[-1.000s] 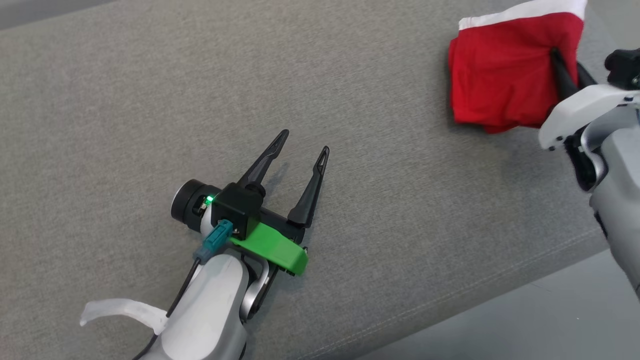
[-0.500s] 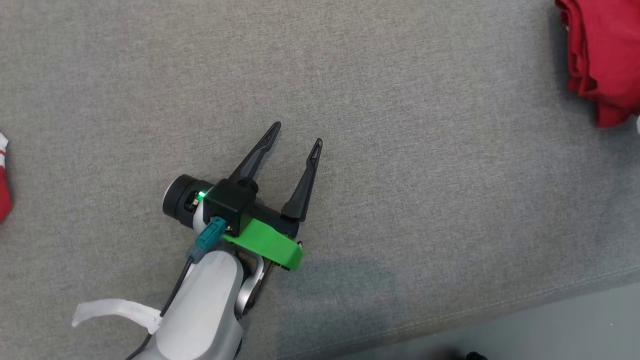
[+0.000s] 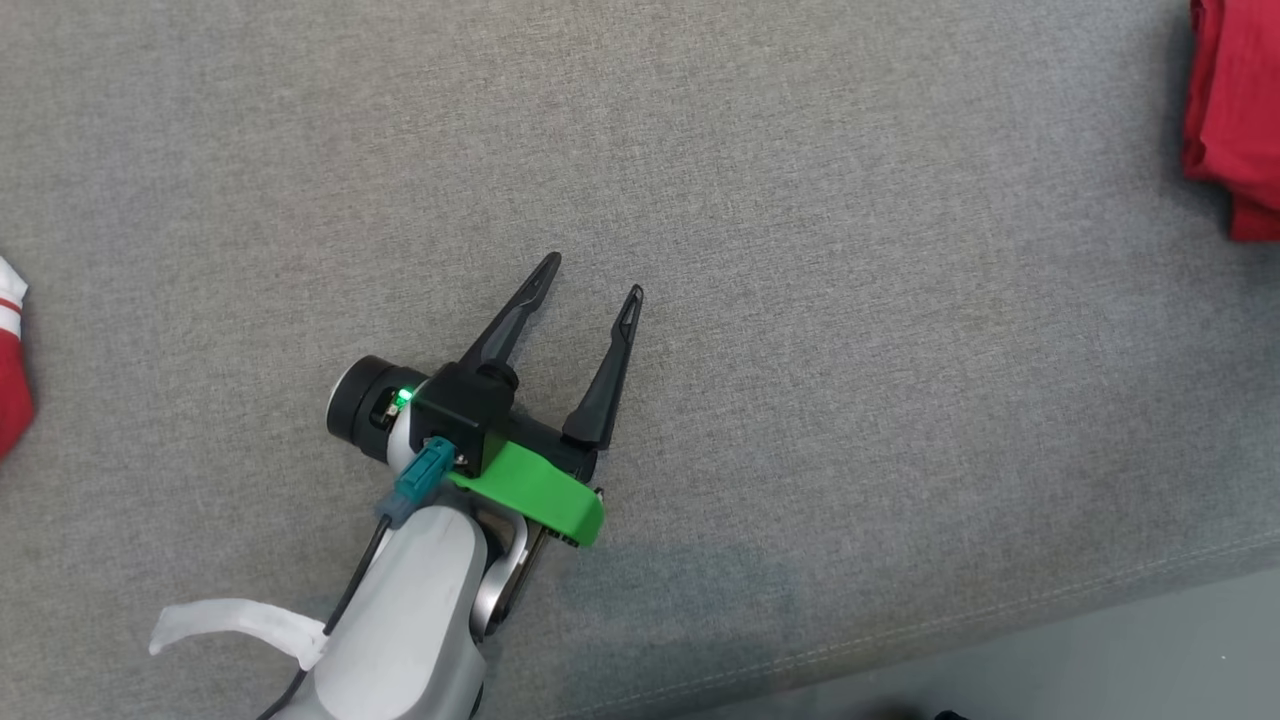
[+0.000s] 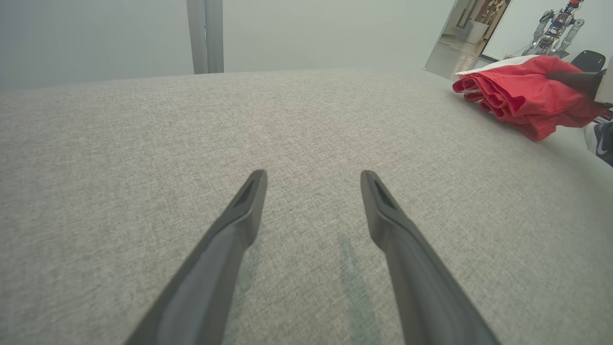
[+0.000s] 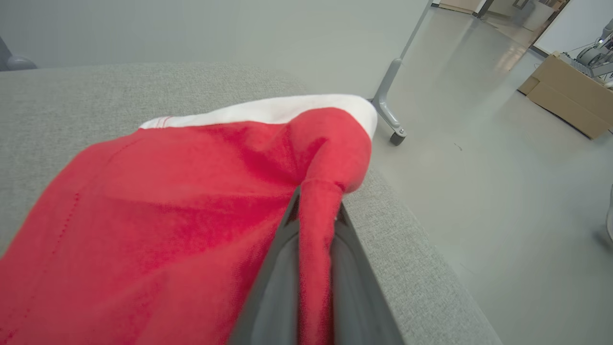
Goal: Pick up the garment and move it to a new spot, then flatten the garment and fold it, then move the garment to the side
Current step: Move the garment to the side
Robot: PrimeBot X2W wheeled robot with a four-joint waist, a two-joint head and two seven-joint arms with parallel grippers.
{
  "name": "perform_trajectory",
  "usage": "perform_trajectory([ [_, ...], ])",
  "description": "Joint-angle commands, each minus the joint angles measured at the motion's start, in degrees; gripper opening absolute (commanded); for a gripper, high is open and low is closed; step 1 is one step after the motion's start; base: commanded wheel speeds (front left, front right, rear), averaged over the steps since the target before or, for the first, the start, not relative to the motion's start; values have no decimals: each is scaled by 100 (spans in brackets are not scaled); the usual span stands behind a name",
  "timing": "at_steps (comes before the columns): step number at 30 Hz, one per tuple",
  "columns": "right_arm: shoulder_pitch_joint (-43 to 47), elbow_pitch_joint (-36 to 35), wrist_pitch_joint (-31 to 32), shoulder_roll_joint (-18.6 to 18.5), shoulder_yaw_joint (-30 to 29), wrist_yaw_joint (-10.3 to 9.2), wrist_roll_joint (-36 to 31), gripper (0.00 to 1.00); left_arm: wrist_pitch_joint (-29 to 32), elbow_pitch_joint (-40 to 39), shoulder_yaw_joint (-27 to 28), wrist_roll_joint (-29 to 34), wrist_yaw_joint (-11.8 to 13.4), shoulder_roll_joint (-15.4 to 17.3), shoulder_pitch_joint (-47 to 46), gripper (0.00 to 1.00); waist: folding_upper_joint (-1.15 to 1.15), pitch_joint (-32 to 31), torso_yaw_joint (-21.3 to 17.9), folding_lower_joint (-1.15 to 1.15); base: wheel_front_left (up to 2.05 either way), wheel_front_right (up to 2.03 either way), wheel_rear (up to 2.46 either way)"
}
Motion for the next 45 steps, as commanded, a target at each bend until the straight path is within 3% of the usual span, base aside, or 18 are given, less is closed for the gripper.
perform_trajectory([
  [1,70,93,-1,32,-185,-5,-102,13,-1,20,0,-29,-20,31,49,100,0,-11,22,0,0,0,0],
  [3,75,148,-1,40,-408,-5,-304,100,-1,32,16,-51,-18,31,62,100,0,-34,54,0,0,0,0],
  [11,474,55,-1,-239,-1977,-5,-1480,100,-1,101,27,-179,-19,31,172,100,0,-342,161,0,0,0,0],
  [14,692,-342,-1,-57,-2634,-5,-1993,100,-1,98,69,-243,-19,31,230,100,0,-574,211,0,0,0,0],
  [17,804,-760,-1,291,-2746,-5,-2209,100,-1,129,186,-300,7,31,340,100,0,-827,255,0,0,0,0],
  [24,1457,-1687,-1,1197,-1457,-5,-1436,100,-1,274,737,-308,206,31,736,100,0,-1442,398,0,0,0,0],
  [30,2492,-2572,-1,1756,-415,-6,-632,100,-1,418,1293,-303,349,29,1214,100,0,-1912,644,0,0,0,0],
  [45,3783,-3429,-1,2201,981,-6,-10,100,-1,640,1928,-74,443,27,1907,100,0,-2664,1044,0,0,0,0],
])
